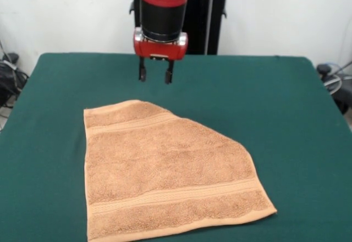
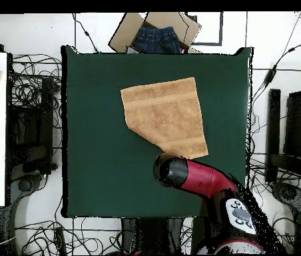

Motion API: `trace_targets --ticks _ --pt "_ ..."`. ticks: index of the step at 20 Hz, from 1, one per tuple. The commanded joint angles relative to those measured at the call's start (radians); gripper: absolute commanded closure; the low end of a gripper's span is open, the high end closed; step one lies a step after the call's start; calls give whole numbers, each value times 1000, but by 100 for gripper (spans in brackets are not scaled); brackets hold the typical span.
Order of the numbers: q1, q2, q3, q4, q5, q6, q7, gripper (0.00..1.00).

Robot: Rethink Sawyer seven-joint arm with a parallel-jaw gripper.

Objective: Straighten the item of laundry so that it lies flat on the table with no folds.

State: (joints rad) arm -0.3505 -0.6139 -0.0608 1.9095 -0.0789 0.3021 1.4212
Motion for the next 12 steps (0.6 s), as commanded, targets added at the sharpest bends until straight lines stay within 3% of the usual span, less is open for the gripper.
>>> trace_targets --ticks 1,6,12 --pt "14 110 143 10 41 -111 205 0" --pt "47 129 118 2 49 -139 230 0" --pt "128 166 59 -78 84 -95 246 0"
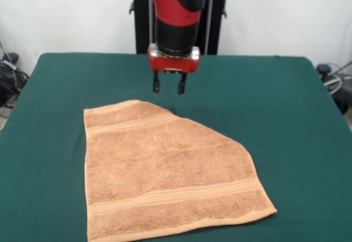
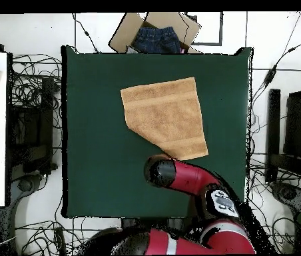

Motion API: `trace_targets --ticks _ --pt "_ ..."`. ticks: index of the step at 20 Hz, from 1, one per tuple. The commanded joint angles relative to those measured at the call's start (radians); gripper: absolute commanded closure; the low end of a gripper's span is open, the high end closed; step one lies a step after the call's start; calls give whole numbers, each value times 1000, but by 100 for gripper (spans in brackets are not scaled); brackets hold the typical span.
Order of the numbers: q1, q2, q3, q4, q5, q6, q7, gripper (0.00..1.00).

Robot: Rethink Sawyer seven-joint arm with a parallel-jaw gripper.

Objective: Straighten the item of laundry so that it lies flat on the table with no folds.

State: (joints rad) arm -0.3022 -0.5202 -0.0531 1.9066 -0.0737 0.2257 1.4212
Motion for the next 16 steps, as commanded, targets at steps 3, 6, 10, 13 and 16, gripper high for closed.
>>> trace_targets --ticks 3,6,10,13,16 --pt "95 71 45 -93 95 1 245 0" --pt "106 61 40 -94 108 17 247 0" --pt "78 22 74 -74 130 47 226 0" --pt "48 35 102 -65 124 8 205 0" --pt "0 46 143 -47 106 -69 191 0"
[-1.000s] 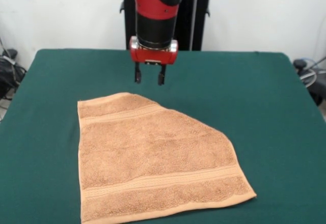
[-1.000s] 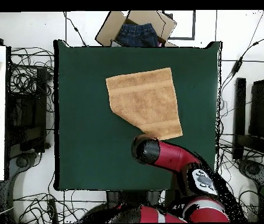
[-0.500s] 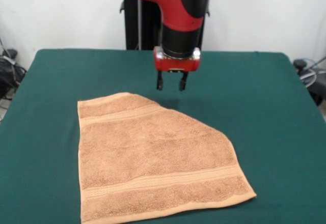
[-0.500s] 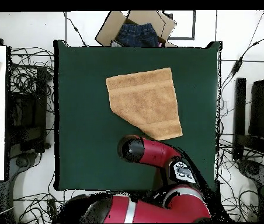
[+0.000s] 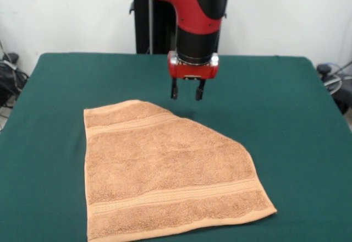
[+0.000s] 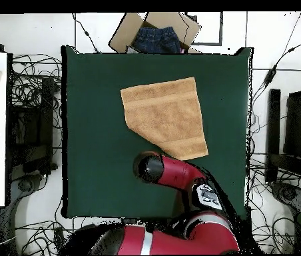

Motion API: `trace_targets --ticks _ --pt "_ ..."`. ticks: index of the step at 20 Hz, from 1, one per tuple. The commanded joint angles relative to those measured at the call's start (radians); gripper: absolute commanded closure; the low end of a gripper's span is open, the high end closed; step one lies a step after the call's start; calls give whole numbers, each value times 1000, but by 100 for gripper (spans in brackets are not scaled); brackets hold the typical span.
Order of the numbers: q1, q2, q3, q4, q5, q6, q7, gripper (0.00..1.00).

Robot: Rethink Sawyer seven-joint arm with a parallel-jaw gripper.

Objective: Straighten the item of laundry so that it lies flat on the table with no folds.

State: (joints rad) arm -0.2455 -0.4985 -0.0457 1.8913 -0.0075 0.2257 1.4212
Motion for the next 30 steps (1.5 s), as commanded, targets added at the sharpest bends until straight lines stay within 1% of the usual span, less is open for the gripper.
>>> trace_targets --ticks 1,3,7,10,15,18,23,27,30 --pt "-69 24 148 -28 29 -97 187 0" --pt "-90 17 168 -25 34 -64 176 0" --pt "-70 9 155 -19 38 -72 202 0" --pt "-78 1 165 -15 40 -45 195 0" --pt "-63 3 158 -19 47 -57 210 0" --pt "-14 6 118 -50 63 -21 224 0" --pt "54 53 68 -155 98 20 232 0" --pt "66 39 55 -214 101 119 196 0" --pt "85 42 38 -223 110 114 211 0"
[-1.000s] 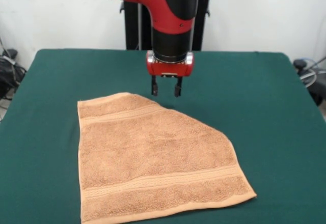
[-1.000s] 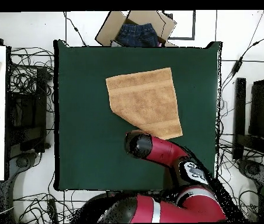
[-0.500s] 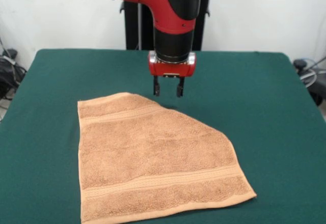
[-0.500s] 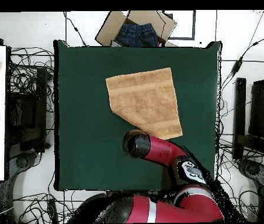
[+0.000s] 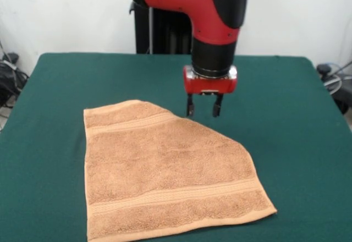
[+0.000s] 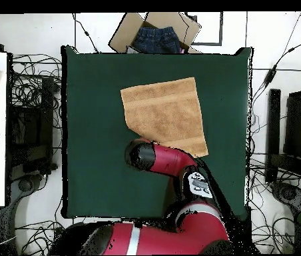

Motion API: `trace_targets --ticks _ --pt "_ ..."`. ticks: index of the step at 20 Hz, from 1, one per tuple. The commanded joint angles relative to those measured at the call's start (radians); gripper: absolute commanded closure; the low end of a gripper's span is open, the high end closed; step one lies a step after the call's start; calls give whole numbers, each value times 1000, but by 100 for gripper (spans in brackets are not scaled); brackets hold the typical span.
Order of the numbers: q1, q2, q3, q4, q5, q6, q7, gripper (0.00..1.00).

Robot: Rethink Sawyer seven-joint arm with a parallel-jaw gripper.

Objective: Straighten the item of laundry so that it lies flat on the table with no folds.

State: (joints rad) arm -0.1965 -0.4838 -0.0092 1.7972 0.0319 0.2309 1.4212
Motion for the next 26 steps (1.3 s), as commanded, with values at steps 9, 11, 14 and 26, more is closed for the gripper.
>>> trace_targets --ticks 9,11,14,26 --pt "21 87 6 -209 68 90 180 0" --pt "6 100 21 -216 62 74 174 0" --pt "-26 121 58 -207 49 30 165 0" --pt "-83 42 90 -31 13 78 154 0"
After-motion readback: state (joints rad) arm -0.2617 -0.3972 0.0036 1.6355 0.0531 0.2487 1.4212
